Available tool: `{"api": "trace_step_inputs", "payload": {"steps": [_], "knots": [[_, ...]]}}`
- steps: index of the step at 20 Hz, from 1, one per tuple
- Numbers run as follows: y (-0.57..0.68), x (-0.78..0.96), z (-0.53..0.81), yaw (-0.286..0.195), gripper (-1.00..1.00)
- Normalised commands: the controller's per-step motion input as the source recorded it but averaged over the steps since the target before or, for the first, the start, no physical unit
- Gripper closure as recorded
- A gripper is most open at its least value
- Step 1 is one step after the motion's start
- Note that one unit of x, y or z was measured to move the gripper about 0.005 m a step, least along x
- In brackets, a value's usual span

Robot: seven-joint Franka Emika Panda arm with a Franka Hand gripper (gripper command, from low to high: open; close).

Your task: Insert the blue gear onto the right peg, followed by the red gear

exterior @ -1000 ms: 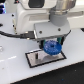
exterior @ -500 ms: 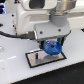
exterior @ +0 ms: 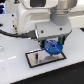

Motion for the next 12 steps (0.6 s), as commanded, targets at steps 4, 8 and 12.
{"api": "trace_step_inputs", "payload": {"steps": [4,8,12], "knots": [[-0.10,0.08,0.00,0.000,1.00],[0.00,0.14,0.01,0.000,1.00],[0.12,0.30,0.01,0.000,1.00]]}}
